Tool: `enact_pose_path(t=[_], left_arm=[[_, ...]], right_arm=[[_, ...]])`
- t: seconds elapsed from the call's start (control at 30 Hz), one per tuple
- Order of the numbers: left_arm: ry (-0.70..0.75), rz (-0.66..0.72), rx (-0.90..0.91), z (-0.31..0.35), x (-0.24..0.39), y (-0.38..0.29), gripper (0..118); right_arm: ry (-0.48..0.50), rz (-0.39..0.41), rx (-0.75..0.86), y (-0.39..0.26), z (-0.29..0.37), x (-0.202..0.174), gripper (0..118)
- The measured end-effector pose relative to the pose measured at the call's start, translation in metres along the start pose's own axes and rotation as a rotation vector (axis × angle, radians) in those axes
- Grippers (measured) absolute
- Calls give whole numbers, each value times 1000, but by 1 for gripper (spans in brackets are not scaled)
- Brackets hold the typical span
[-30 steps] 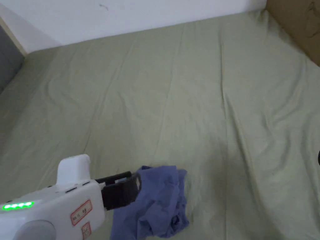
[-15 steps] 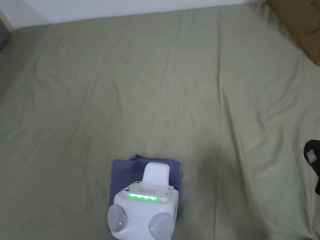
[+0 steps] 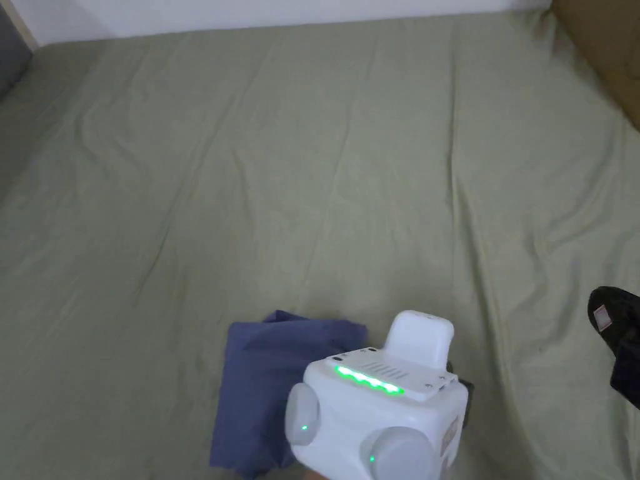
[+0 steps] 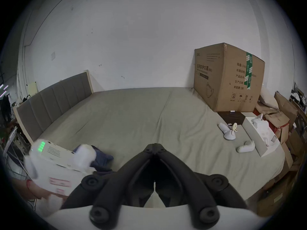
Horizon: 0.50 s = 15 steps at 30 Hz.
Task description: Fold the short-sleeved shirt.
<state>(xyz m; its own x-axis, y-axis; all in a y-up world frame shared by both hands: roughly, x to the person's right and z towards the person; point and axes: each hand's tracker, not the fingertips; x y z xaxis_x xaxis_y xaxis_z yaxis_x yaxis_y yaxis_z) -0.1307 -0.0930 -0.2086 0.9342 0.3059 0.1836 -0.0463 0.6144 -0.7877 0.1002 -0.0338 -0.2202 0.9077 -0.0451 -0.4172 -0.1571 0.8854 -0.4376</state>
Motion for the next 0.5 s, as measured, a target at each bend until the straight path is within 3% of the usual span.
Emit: enact_pose_path(t=[0.13,0.33,0.4,0.5], left_arm=[[107,44,64,81,-53,-8,0],[401,162,80,145,-143,-36,0],[408,212,86,157,-160,-46,0],[389,257,91,160,-174,-55,0]], right_arm=[[157,68,-20,9,-20,-36,0],[441,199,-189,-11,-104,-126,0],[476,231,-298,-29,-136,-148,0],[441,252,-438,-57,-171,-159,0]])
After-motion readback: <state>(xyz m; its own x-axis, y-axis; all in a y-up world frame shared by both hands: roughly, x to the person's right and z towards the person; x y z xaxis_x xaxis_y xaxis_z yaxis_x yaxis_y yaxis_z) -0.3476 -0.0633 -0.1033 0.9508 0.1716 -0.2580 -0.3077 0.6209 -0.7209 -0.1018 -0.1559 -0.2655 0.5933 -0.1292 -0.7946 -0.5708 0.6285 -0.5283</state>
